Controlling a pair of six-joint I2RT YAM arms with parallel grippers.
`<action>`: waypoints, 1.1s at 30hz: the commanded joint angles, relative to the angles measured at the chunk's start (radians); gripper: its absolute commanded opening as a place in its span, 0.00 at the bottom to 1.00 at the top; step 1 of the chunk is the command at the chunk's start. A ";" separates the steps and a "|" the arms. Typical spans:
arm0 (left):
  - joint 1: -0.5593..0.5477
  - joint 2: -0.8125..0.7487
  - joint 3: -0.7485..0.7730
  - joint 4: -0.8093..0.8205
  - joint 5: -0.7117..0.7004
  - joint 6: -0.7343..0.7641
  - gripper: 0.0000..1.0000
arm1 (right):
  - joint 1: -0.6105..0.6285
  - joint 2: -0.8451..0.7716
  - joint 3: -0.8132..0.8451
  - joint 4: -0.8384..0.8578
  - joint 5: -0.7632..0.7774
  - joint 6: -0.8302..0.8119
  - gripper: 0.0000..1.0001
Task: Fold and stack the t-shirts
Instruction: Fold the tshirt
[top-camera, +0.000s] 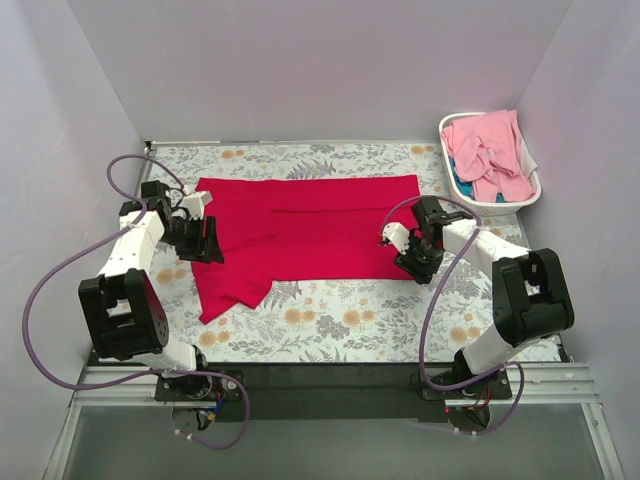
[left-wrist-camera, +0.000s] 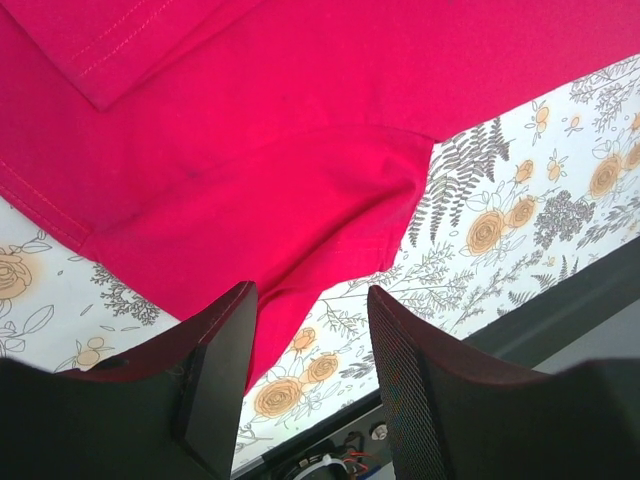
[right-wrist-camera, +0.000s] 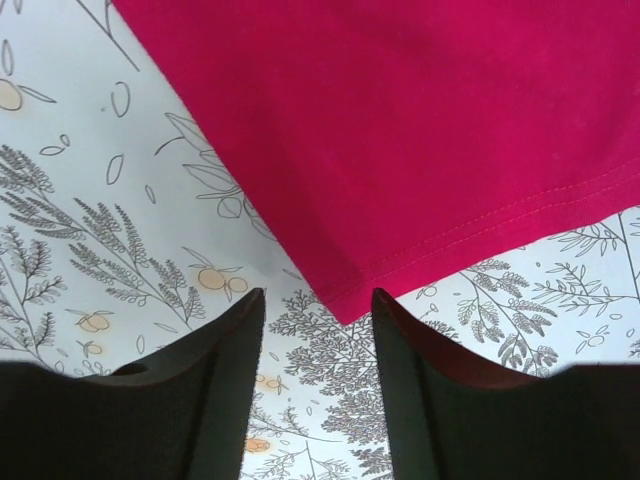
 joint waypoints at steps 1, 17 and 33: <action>0.007 -0.050 -0.013 0.019 -0.015 0.009 0.47 | -0.001 0.026 -0.014 0.041 0.015 -0.025 0.51; 0.010 -0.047 0.001 0.004 -0.024 0.273 0.35 | -0.020 0.055 -0.110 0.110 0.080 -0.062 0.01; 0.001 -0.093 -0.241 0.128 -0.164 0.827 0.42 | -0.046 0.066 -0.018 0.060 0.071 -0.064 0.01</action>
